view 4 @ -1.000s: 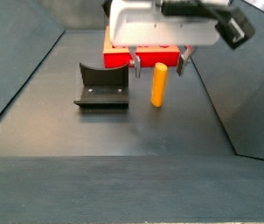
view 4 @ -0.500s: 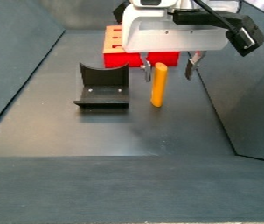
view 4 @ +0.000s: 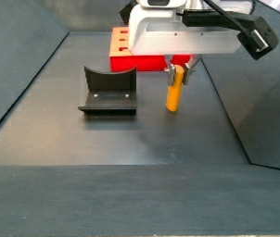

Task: Pick up the oval object. Move up. Move to above the board. Insert the oval object.
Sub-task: Pick up the oval object, then move up.

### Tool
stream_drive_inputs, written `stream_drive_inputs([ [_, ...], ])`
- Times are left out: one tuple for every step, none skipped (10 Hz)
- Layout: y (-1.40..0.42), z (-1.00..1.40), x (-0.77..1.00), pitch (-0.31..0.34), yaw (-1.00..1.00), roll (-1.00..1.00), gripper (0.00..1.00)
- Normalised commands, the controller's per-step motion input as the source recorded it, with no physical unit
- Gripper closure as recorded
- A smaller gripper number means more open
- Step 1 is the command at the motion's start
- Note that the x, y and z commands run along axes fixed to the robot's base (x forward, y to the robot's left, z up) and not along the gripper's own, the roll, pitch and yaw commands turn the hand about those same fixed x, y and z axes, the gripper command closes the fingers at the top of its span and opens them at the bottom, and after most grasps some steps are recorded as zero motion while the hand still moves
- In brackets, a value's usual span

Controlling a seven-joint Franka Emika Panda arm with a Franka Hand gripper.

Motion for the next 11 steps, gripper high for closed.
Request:
stream_drive_inputs([
  [0.00, 0.00, 0.00, 0.000, 0.00, 0.00, 1.00],
  [0.00, 0.00, 0.00, 0.000, 0.00, 0.00, 1.00],
  [0.00, 0.00, 0.00, 0.000, 0.00, 0.00, 1.00],
  [0.00, 0.00, 0.00, 0.000, 0.00, 0.00, 1.00],
  [0.00, 0.00, 0.00, 0.000, 0.00, 0.00, 1.00],
  [0.00, 0.00, 0.00, 0.000, 0.00, 0.00, 1.00],
  [0.00, 0.00, 0.00, 0.000, 0.00, 0.00, 1.00],
  [0.00, 0.00, 0.00, 0.000, 0.00, 0.00, 1.00],
  [0.00, 0.83, 0.00, 0.000, 0.00, 0.00, 1.00],
  [0.10, 0.77, -0.02, 0.030, -0.02, 0.01, 1.00],
  [0.08, 0.62, -0.03, 0.050, -0.03, 0.02, 1.00],
])
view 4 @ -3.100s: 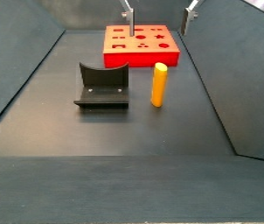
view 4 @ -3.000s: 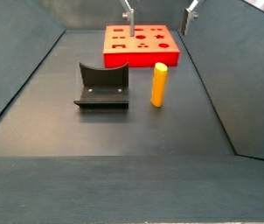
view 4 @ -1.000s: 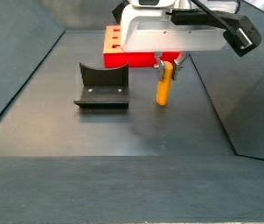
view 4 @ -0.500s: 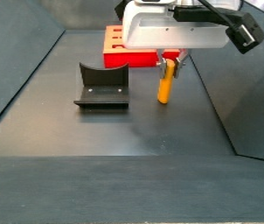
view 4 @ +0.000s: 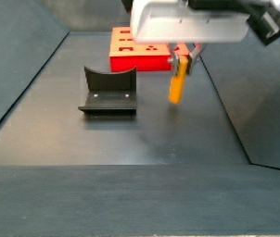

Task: Pick up the oval object. Move up. Move to above the board. Insert the oval object.
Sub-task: Move up, then move to above the board.

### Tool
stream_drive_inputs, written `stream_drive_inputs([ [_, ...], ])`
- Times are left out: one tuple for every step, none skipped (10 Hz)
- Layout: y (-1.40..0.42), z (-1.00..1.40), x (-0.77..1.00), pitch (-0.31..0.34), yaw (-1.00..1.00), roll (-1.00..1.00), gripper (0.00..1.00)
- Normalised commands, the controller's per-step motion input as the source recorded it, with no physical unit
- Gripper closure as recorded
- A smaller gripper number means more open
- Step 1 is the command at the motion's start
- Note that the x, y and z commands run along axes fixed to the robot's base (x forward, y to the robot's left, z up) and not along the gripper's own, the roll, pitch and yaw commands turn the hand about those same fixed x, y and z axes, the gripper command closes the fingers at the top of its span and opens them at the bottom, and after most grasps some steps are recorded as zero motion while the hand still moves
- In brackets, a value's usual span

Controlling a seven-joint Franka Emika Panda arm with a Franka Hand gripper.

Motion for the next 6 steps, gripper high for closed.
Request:
stream_drive_inputs([
  [0.05, 0.47, -0.02, 0.054, -0.03, 0.03, 1.00],
  [0.03, 0.26, -0.01, 0.057, -0.03, 0.04, 1.00],
  [-0.08, 1.00, 0.29, -0.088, -0.11, 0.04, 1.00],
  [-0.09, 1.00, 0.30, -0.046, -0.10, 0.05, 1.00],
  [-0.08, 1.00, 0.28, -0.003, -0.09, 0.04, 1.00],
  [-0.07, 1.00, 0.25, 0.045, -0.06, 0.05, 1.00],
])
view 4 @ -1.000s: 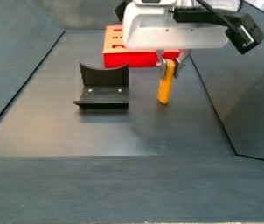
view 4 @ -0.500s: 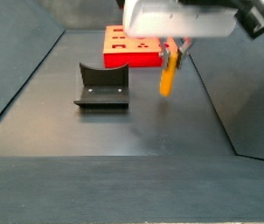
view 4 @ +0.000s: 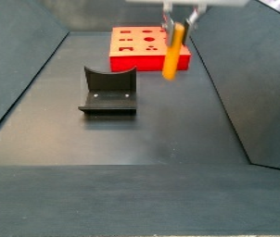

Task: Pick up the oval object. Move up. Move to above the board. Insert the oval object.
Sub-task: Move to above the board.

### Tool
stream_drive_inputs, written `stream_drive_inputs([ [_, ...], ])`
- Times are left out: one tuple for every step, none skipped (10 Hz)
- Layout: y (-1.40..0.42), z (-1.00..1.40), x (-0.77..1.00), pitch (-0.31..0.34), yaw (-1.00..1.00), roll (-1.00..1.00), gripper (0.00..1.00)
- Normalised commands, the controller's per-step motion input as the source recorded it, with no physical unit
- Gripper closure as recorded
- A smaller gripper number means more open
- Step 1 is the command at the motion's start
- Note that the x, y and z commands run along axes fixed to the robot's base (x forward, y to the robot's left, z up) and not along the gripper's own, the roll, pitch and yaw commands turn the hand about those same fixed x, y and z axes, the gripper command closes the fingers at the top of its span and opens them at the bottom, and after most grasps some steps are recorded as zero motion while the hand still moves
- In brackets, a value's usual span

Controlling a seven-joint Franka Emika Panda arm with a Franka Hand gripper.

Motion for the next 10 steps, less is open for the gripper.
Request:
stream_drive_inputs([
  [-0.06, 1.00, 0.22, 0.068, -0.04, 0.05, 1.00],
  [-0.05, 1.00, 0.20, 0.083, -0.03, 0.06, 1.00],
  [-0.05, 1.00, 0.17, 0.090, -0.02, 0.06, 1.00],
  [-0.03, 0.83, 0.12, 0.093, -0.01, 0.07, 1.00],
  [-0.02, 0.60, 0.06, 0.089, 0.00, 0.08, 1.00],
  [-0.01, 0.44, 0.03, 0.087, 0.00, 0.08, 1.00],
  [-0.01, 0.22, 0.02, 0.088, 0.01, 0.08, 1.00],
  [-1.00, 0.23, 0.05, 0.502, -0.60, 0.03, 1.00],
  [-1.00, 0.23, 0.06, 0.487, -0.55, 0.03, 1.00],
  [-1.00, 0.24, 0.06, 0.406, -0.37, 0.03, 1.00],
])
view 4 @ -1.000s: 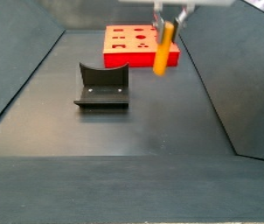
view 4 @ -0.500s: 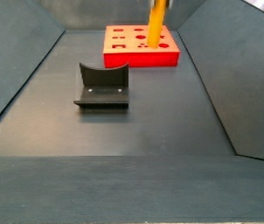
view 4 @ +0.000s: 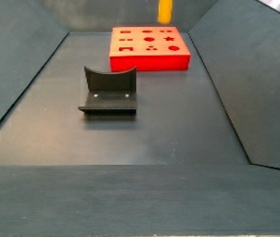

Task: Pick up the oval object. Move up. Move to above the board. Insert the oval object.
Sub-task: Move to above the board.

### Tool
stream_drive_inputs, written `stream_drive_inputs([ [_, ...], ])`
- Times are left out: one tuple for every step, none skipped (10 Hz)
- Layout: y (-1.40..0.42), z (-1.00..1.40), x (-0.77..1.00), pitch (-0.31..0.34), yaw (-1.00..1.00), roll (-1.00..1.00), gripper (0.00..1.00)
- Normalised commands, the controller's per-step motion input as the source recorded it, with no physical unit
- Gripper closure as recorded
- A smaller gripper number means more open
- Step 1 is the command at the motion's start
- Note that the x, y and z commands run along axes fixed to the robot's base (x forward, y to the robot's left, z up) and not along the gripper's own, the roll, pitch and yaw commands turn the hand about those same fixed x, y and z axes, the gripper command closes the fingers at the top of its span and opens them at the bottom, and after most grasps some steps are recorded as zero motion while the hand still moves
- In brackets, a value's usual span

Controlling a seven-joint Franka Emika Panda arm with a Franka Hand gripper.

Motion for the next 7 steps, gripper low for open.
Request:
stream_drive_inputs([
  [-1.00, 0.23, 0.07, 0.262, -0.17, -0.01, 1.00],
  [-1.00, 0.23, 0.07, 0.188, -0.08, -0.01, 1.00],
  [-1.00, 0.24, 0.08, 0.153, -0.04, -0.02, 1.00],
  [-1.00, 0.24, 0.08, 0.132, -0.02, -0.02, 1.00],
  [-1.00, 0.24, 0.10, 0.118, -0.01, 0.00, 1.00],
  [-1.00, 0.24, 0.11, 0.117, 0.00, -0.01, 1.00],
  [-1.00, 0.24, 0.13, 0.126, 0.00, 0.00, 1.00],
])
